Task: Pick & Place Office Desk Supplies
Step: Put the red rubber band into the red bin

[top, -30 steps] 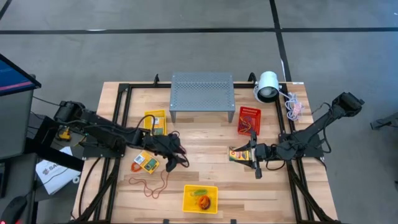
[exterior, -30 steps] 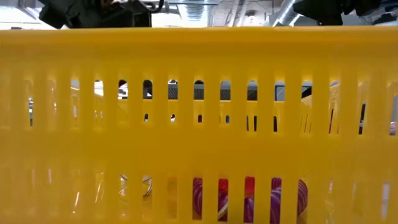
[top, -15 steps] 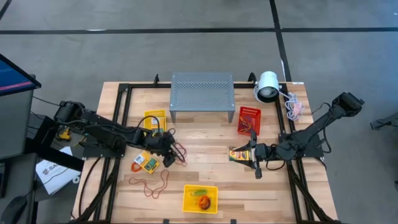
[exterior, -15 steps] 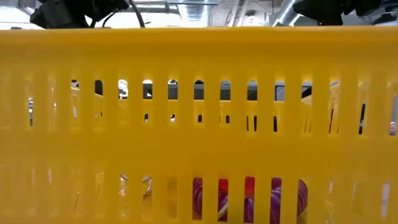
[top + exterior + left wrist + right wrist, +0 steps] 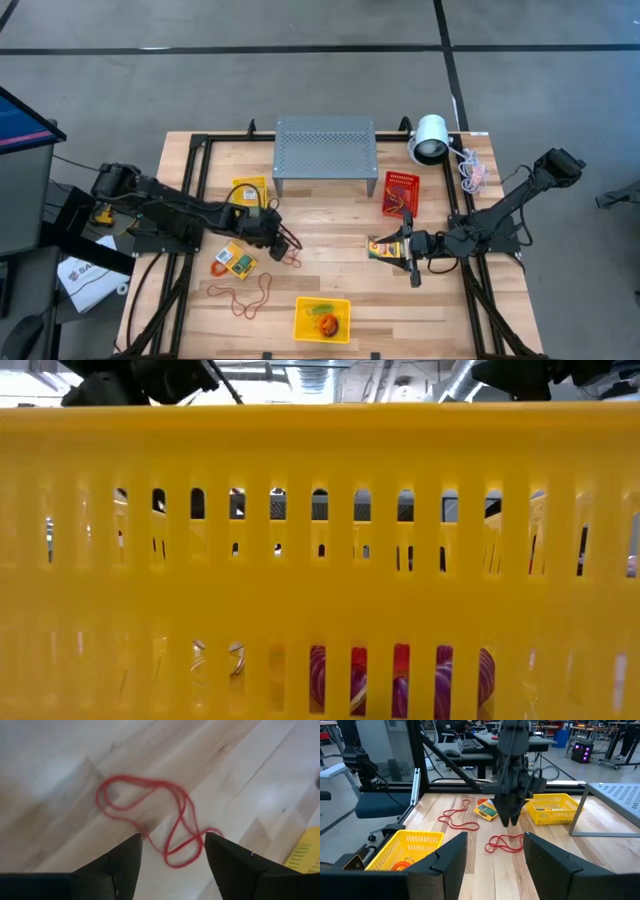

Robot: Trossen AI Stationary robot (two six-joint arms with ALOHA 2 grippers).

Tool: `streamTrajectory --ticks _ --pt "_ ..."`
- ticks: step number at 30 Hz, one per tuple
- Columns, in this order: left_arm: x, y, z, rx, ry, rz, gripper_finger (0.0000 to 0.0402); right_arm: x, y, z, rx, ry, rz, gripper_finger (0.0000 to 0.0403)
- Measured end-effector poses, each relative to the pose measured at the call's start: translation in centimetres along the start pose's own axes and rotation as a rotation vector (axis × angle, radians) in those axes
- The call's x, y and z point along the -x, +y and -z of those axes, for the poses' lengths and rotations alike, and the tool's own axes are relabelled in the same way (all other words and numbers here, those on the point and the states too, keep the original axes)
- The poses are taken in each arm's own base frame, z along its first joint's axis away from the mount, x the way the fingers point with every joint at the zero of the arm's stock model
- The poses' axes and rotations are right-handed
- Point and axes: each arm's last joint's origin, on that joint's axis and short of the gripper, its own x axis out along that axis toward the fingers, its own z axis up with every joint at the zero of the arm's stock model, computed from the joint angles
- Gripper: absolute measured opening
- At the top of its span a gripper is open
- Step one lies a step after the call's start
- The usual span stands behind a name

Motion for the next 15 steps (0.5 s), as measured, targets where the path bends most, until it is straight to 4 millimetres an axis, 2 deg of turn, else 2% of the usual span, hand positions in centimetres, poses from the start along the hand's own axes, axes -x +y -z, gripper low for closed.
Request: streamTrajectory --ticks 6,15 --pt "-1.4 0.0 0.2 0.036 0.087 -0.094 0.0203 0.0 0.0 0.0 0.001 0.001 0.000 0.0188" --pt "-1.9 -2.7 -1.6 0.045 0.068 -0.160 0.0185 0.0 0.0 0.2 0.009 0.014 0.002 0.0188"
